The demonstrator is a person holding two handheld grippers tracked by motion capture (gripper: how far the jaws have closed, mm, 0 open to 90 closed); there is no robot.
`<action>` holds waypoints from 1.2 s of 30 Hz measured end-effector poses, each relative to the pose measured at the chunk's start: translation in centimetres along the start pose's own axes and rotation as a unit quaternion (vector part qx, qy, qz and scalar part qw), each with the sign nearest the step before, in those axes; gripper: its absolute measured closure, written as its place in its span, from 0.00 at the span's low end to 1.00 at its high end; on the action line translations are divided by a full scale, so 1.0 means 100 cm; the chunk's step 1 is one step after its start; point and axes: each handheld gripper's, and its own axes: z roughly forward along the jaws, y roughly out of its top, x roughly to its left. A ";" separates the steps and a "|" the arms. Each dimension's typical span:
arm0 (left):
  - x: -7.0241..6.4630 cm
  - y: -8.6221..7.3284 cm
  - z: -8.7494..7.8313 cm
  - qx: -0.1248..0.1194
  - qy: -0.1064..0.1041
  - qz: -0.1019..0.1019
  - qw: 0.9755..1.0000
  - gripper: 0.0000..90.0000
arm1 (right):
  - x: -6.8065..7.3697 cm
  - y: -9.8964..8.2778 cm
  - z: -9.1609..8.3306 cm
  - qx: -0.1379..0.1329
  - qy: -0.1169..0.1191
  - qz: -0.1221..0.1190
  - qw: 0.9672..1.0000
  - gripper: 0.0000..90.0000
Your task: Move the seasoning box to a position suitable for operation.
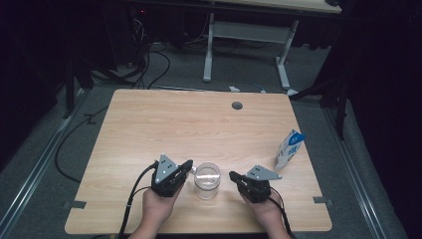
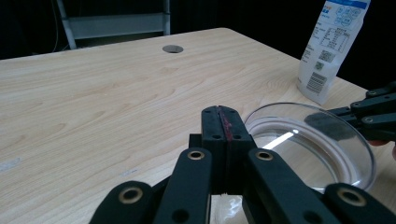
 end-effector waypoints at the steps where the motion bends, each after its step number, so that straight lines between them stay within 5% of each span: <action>1: 0.000 -0.001 0.001 0.001 0.001 -0.001 1.000 1.00 | 0.001 0.001 -0.001 -0.002 0.001 -0.003 1.000 1.00; 36: 0.000 -0.007 -0.001 -0.010 -0.003 0.006 1.000 1.00 | 0.012 0.006 -0.006 -0.013 0.012 -0.015 1.000 0.99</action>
